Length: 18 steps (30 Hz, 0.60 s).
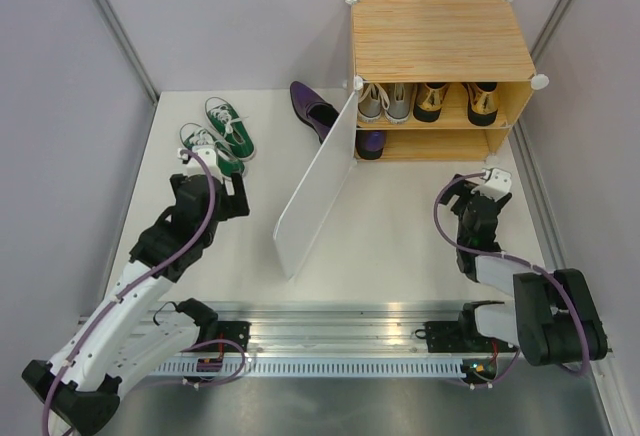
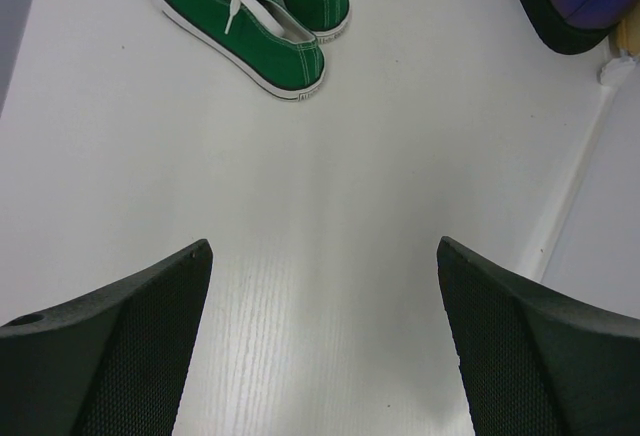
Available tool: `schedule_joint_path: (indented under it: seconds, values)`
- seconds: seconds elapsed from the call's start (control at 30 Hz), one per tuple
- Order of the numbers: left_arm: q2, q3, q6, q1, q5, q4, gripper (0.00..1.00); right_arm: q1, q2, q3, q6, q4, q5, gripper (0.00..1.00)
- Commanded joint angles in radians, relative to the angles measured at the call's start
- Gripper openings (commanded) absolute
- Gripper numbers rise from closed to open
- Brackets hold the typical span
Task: Place and organize the shoes in the shoe cabinet
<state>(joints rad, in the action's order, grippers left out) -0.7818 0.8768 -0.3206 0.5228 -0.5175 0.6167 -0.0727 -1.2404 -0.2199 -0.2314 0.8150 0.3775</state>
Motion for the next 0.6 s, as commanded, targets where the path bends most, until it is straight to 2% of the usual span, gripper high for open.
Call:
schedule_joint_path:
  seconds: [0.0,0.2,0.47,0.57]
  values:
    - [-0.016,0.001,-0.015,-0.007,-0.053,-0.041,0.95,0.005,0.086,0.001,0.009,0.023,-0.034,0.94]
    - [-0.091,0.075,-0.067,-0.061,-0.023,-0.017,0.96,0.004,0.194,-0.048,-0.037,-0.129,-0.049,0.94]
    - [-0.316,0.307,-0.098,-0.098,0.022,-0.008,0.96,0.004,0.190,-0.052,-0.135,-0.125,-0.091,0.94]
    - [-0.446,0.402,-0.113,-0.142,0.124,-0.064,0.96,0.002,0.168,-0.053,-0.186,-0.109,-0.161,0.93]
